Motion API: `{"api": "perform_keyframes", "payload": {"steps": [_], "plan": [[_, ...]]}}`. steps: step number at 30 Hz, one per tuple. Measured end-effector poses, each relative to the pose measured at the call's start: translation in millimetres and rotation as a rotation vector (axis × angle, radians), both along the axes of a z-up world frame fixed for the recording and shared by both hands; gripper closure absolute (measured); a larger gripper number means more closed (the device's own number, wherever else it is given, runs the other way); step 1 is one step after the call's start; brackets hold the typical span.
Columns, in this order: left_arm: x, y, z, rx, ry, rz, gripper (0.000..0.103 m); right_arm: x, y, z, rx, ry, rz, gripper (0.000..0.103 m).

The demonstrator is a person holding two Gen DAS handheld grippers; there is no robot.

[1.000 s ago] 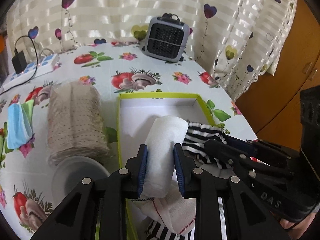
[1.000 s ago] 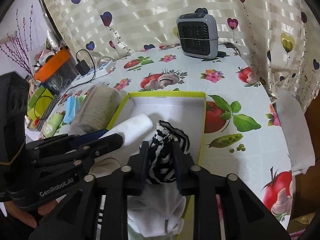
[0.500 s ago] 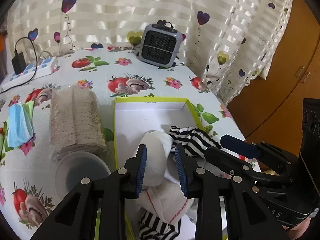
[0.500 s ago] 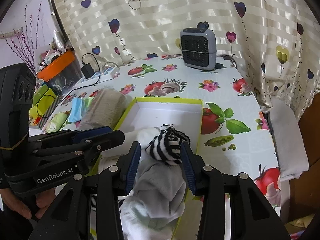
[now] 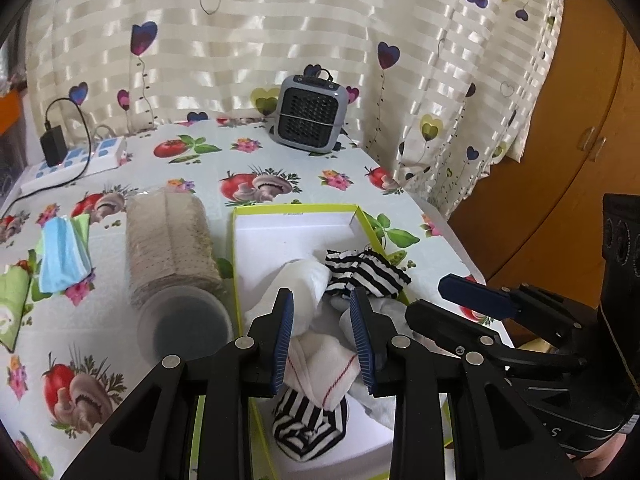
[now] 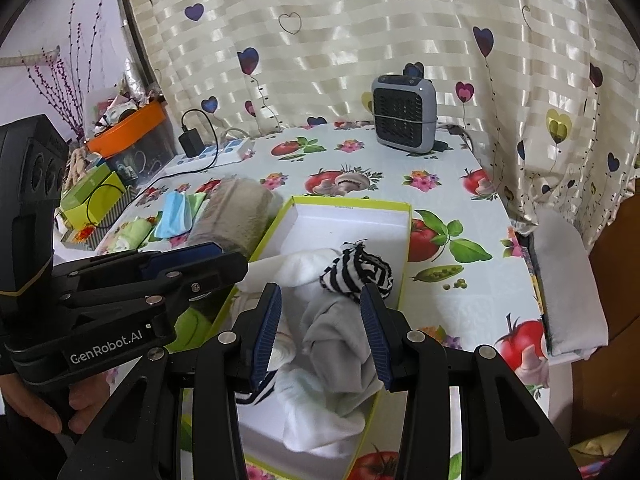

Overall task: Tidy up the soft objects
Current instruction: 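Lower the towel and sock into the box and open both tools, then withdraw both open tools up out of the box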

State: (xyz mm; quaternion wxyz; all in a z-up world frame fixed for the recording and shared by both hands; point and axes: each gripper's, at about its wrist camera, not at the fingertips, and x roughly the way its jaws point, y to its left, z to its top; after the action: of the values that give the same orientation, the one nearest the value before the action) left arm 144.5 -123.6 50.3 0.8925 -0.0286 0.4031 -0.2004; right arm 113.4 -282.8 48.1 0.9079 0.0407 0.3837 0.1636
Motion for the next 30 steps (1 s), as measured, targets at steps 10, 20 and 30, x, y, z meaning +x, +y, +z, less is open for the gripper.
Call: {"api": "perform_keyframes", "payload": {"steps": [10,20,30], "plan": [[-20,11,9,0.005,-0.022,0.02,0.075,-20,2,11,-0.002,-0.025,0.008,0.061],[-42,25,14,0.005,-0.038,0.039,0.075,-38,4,18,0.0,-0.043,0.013,0.061],[-61,46,17,-0.005,-0.049,0.079,0.075,-56,21,27,0.0,-0.066,0.052,0.061]]}}
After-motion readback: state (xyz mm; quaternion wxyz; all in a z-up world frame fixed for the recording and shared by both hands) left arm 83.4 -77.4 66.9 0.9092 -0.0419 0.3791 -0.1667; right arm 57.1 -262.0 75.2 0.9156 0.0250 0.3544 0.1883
